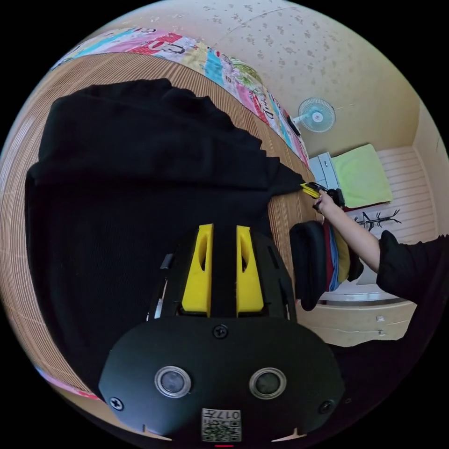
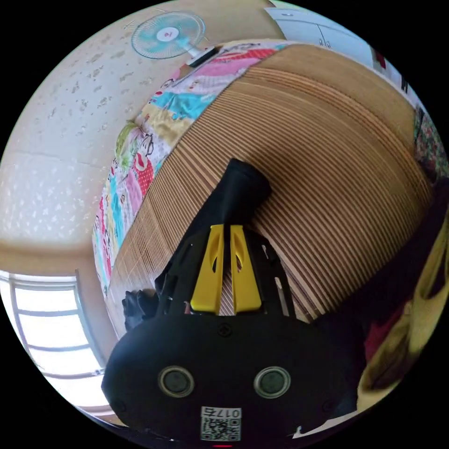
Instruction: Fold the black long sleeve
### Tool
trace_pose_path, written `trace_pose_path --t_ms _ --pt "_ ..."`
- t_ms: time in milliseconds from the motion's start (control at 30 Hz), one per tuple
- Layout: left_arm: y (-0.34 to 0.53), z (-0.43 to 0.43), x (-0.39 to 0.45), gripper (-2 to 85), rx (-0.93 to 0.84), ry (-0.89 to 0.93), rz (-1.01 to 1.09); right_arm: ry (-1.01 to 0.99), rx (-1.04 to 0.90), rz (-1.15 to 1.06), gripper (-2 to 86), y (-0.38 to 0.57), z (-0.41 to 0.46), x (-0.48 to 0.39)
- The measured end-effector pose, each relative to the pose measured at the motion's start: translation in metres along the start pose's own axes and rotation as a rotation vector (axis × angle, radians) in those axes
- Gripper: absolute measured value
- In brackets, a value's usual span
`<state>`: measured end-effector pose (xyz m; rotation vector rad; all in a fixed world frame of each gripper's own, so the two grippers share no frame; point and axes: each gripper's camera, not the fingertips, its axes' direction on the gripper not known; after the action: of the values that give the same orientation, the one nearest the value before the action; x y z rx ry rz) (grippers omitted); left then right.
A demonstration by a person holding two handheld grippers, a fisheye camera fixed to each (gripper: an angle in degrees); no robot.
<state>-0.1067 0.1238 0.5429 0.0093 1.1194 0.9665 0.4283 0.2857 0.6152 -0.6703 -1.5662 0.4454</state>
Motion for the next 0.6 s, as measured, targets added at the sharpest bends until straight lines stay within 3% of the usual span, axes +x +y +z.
trace_pose_path --t_ms 233,433,600 --pt "0.006 -0.044 -0.012 8.0 0.067 0.002 -0.034 0.148 0.321 -0.126 2.9 0.110 -0.093 -0.057" --pt "0.024 -0.100 -0.040 8.1 0.122 0.026 -0.090 -0.230 0.383 -0.456 3.0 0.216 -0.115 -0.192" --pt "0.044 -0.141 -0.066 8.3 0.144 -0.040 -0.153 -0.523 0.179 -0.599 3.3 0.347 -0.037 -0.334"
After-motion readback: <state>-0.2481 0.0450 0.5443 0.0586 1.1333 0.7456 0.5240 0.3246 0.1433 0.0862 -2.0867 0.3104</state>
